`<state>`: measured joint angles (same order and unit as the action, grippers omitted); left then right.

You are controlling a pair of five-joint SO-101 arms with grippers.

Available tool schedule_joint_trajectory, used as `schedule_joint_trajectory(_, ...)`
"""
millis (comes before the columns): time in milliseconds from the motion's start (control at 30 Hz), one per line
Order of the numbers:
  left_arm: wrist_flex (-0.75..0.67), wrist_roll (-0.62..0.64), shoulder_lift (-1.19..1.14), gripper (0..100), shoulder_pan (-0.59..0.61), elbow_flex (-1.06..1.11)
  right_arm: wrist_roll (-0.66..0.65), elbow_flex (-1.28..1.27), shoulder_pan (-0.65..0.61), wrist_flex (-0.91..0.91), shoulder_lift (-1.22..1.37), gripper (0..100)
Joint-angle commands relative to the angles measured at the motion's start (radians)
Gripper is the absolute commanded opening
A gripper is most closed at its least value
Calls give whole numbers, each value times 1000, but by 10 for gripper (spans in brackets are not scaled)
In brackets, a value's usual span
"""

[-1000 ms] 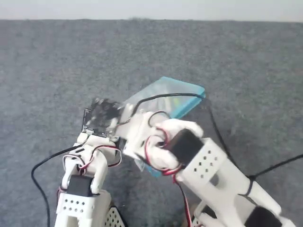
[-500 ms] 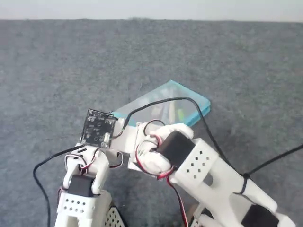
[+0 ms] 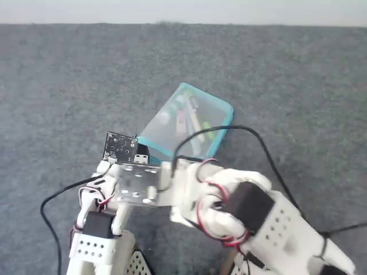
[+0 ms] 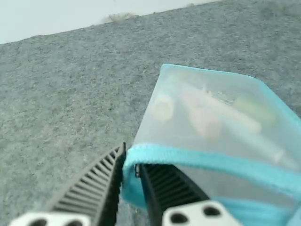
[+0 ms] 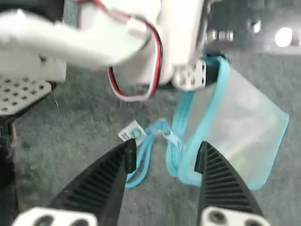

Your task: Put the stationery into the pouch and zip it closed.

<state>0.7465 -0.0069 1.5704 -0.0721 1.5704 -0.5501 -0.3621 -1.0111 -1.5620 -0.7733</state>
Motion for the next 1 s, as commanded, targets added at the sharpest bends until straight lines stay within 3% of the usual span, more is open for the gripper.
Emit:
schedule_joint_trajectory(0,-21,-9,9,9,-3,-33,-84,-178,113,73,-111,206)
schedule_joint_trajectory(167,-21,-9,9,9,-3,-33,-110,-451,222,236,-251,209)
schedule_joint_trajectory(367,-21,-9,9,9,-3,-33,-57,-598,231,332,-329,210)
schedule_joint_trajectory(967,11,-9,9,10,-3,-54,-48,-637,232,576,-104,209)
